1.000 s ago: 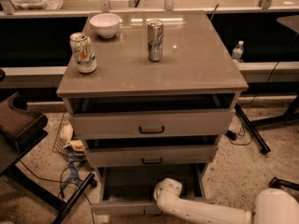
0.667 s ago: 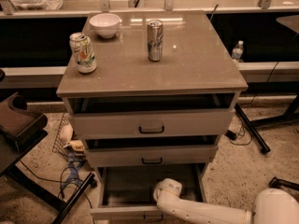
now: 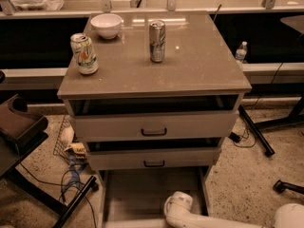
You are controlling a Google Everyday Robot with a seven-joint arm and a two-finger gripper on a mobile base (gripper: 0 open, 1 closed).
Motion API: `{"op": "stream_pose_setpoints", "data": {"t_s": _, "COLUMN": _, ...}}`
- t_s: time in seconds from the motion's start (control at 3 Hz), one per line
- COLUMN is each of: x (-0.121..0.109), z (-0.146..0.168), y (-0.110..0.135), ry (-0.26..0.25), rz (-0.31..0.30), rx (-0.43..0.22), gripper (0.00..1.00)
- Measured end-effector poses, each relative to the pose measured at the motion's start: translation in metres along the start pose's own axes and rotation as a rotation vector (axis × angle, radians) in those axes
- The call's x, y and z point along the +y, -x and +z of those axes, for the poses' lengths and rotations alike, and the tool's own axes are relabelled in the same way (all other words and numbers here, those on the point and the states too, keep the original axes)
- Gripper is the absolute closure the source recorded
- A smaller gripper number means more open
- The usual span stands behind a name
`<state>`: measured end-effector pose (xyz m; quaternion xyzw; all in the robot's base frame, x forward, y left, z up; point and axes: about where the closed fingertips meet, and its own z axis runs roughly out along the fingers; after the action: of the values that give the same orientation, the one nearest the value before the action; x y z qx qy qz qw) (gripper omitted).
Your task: Open bottom drawer
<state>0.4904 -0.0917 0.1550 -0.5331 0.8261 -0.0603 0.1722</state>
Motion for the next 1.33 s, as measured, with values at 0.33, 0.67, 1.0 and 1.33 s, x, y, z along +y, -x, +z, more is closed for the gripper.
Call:
{"op": "stream_pose_setpoints", "data": {"t_s": 0.33, "x": 0.041, "z": -0.009, "y": -0.042, "ry": 0.056, "rz": 0.053, "rx": 0.046, "gripper": 1.00}}
{"op": "stream_pose_setpoints", "data": {"t_s": 0.67, "x": 0.060, "z": -0.016, "y": -0.064, "ry": 0.091, "rz": 0.080, "rx": 0.071, "gripper": 1.00}}
{"op": "stream_pose_setpoints", "data": {"t_s": 1.0, "x": 0.062, "z": -0.016, "y": -0.065, "ry": 0.093, "rz": 0.081, "rx": 0.071, "gripper": 0.83}}
{"op": "stream_pose_setpoints", "data": {"t_s": 1.33, "x": 0.064, "z": -0.015, "y": -0.065, "ry": 0.096, "rz": 0.081, "rx": 0.072, "gripper": 0.52}}
